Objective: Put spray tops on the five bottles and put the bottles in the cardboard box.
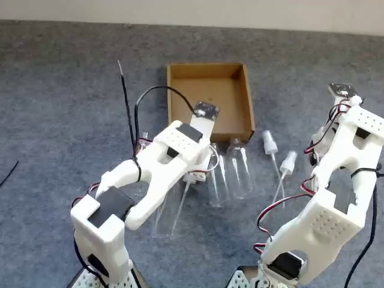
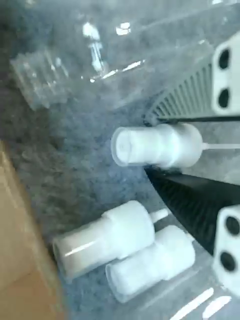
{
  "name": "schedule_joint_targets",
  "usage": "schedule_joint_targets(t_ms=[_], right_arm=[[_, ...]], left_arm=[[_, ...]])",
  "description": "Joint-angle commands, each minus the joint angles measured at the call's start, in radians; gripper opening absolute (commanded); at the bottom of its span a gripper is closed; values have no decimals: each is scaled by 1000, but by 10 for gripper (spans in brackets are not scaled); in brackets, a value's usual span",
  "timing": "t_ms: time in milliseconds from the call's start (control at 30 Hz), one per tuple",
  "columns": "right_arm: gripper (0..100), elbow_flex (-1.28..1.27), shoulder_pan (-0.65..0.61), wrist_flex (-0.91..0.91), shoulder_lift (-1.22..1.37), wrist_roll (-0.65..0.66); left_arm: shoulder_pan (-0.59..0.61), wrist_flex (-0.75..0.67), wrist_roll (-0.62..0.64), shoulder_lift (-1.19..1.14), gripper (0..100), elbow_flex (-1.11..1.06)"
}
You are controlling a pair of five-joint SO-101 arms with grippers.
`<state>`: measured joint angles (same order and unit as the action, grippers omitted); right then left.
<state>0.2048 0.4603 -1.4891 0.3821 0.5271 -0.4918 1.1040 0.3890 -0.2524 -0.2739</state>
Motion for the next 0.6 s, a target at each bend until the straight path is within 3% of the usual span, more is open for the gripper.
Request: schedule_joint_targets(t_ms=[0,167,433,567], right_arm=[[228,45,13,4,-64,2],[228,48,-5,-15,-64,0],[282,127,-88,-15,-53,-38],[283,154,-94,4,15,-55]], left_arm=[[33,124,-63,128,95,140],[84,249,-83,199,95,341],[156,476,-361,209,95,654],[228,571,-410,214,95,736]])
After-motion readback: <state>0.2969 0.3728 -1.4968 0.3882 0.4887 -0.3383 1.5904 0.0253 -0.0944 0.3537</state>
